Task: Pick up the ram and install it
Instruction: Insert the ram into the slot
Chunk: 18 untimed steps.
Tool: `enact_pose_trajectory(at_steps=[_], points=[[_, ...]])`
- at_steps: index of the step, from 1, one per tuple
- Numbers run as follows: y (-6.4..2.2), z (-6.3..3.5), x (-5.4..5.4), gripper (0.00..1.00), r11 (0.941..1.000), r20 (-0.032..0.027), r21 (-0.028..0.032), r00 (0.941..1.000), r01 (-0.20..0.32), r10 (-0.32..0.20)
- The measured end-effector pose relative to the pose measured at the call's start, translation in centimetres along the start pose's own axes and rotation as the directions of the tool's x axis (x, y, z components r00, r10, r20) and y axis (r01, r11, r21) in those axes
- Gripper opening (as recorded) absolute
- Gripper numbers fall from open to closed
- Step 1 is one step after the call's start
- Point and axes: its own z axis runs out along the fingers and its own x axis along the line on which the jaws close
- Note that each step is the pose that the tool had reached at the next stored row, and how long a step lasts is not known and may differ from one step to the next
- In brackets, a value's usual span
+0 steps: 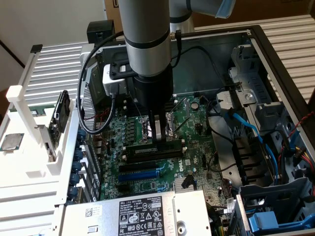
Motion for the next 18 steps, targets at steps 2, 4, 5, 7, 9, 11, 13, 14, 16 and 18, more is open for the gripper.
enact_pose_trajectory(at_steps=[2, 4, 5, 7, 9, 11, 13, 14, 16, 18], points=[[0.0, 0.0, 0.01, 0.12, 1.0, -0.002, -0.0001, 1.0, 0.0, 0.0], [0.0, 0.0, 0.0, 0.12, 1.0, -0.0027, 0.0, 1.0, 0.0, 0.0], [0.0, 0.0, 0.0, 0.12, 1.0, -0.0029, 0.0, 1.0, 0.0, 0.0], [0.0, 0.0, -0.02, 0.12, 1.0, -0.0034, 0.0, 1.0, 0.0, 0.0], [0.0, 0.0, -0.08, 0.12, 1.0, -0.0037, 0.0001, 1.0, 0.0, 0.0], [0.0, 0.0, -0.1, 0.12, 1.0, -0.0039, 0.0001, 1.0, 0.0, 0.0], [0.0, 0.0, -0.09, 0.12, 1.0, -0.0041, 0.0, 1.0, 0.0, 0.0], [0.0, 0.0, -0.09, 0.12, 1.0, -0.0043, 0.0, 1.0, 0.0, 0.0], [0.0, 0.0, -0.1, 0.12, 1.0, -0.0042, 0.0, 1.0, 0.001, -0.001], [0.0, 0.0, -0.1, 0.12, 1.0, -0.0043, 0.0, 1.0, 0.003, -0.003]])
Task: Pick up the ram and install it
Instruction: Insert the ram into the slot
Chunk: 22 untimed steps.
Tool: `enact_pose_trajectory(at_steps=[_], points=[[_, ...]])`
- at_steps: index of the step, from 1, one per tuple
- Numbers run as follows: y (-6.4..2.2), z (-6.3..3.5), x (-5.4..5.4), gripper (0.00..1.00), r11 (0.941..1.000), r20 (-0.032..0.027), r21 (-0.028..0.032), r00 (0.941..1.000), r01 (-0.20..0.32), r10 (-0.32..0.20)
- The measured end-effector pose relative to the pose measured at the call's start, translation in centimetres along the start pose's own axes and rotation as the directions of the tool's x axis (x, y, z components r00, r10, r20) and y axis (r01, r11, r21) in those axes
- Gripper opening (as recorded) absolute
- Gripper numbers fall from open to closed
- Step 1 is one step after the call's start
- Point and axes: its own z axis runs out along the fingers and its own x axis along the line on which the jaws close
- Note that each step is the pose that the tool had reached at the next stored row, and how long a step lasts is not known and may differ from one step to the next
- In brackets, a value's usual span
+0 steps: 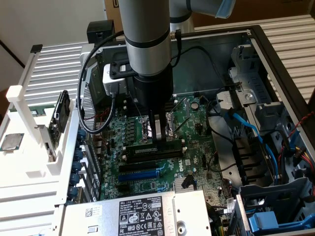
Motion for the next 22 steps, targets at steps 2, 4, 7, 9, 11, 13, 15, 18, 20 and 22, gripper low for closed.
enact_pose_trajectory(at_steps=[2, 4, 7, 9, 11, 13, 15, 18, 20, 22], points=[[0.0, 0.0, 0.0, 0.12, 1.0, 0.0001, 0.0, 1.0, 0.001, -0.001], [0.0, 0.0, 0.0, 0.12, 1.0, 0.0002, -0.0001, 1.0, 0.002, -0.002], [0.0, 0.04, 0.0, 0.12, 1.0, 0.0002, -0.0001, 1.0, 0.003, -0.003], [0.01, 0.08, 0.0, 0.12, 1.0, 0.0001, -0.0001, 1.0, 0.003, -0.003], [0.01, 0.12, 0.0, 0.12, 1.0, -0.0001, -0.0001, 1.0, 0.004, -0.004], [0.01, 0.18, 0.0, 0.12, 1.0, -0.0004, -0.0001, 1.0, 0.004, -0.004], [0.01, 0.21, 0.0, 0.12, 1.0, -0.0007, -0.0001, 1.0, 0.004, -0.004], [0.02, 0.29, -0.01, 0.12, 1.0, -0.0013, -0.0001, 1.0, 0.004, -0.004], [0.02, 0.32, -0.02, 0.12, 1.0, -0.0017, 0.0, 1.0, 0.005, -0.005], [0.02, 0.33, -0.04, 0.12, 1.0, -0.0017, -0.0001, 1.0, 0.005, -0.005]])
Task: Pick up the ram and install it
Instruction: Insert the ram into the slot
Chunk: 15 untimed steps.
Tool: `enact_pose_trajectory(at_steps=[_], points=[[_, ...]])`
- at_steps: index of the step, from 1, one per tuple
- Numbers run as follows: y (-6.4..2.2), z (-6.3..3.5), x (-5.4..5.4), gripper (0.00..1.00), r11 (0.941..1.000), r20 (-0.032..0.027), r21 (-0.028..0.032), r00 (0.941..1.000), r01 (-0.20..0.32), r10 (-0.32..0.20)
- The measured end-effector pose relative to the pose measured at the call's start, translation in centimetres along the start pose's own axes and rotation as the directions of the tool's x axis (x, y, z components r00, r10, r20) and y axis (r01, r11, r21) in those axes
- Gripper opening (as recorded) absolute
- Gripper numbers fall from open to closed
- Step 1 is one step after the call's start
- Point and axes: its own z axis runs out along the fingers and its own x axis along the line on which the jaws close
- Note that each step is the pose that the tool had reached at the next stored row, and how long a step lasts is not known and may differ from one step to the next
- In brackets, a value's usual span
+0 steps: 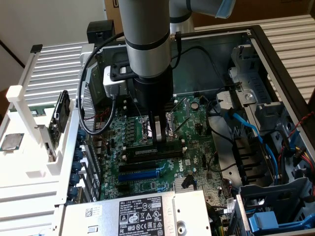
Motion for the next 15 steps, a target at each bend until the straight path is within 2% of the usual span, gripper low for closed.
enact_pose_trajectory(at_steps=[15], points=[[0.02, 0.3, -0.03, 0.12, 1.0, 0.0, 0.0, 1.0, 0.001, -0.001]])
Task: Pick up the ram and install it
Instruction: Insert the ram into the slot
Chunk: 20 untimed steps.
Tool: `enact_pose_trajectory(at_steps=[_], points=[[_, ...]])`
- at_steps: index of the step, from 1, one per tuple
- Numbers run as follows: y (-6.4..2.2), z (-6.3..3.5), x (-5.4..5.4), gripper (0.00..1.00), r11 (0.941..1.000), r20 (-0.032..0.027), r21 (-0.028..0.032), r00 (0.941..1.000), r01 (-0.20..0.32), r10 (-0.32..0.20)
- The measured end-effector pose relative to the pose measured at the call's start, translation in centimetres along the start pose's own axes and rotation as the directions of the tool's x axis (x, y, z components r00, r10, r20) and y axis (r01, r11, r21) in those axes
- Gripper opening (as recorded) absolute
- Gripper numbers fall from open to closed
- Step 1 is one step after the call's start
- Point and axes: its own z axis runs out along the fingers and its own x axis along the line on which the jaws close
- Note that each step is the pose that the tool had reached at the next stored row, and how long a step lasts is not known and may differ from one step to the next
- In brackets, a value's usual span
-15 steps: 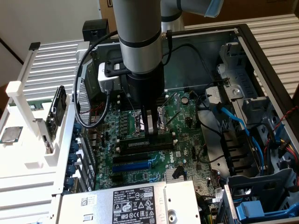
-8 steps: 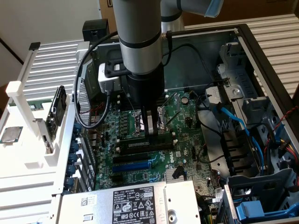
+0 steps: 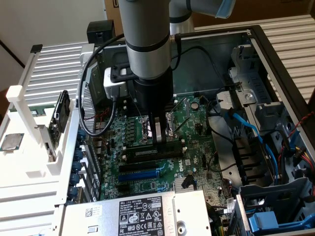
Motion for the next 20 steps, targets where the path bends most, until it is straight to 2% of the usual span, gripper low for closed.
enact_pose_trajectory(at_steps=[13, 15, 16, 20], points=[[0.01, 0.07, -0.01, 0.12, 1.0, 0.0, 0.0, 1.0, 0.0, 0.0], [0.0, 0.07, -0.02, 0.14, 1.0, 0.0, 0.0, 1.0, 0.0, 0.0], [0.0, 0.07, -0.02, 0.2, 1.0, 0.0001, 0.0, 1.0, 0.0, 0.0], [0.0, 0.07, -0.02, 0.2, 1.0, 0.0, 0.0, 1.0, 0.0, 0.0]])
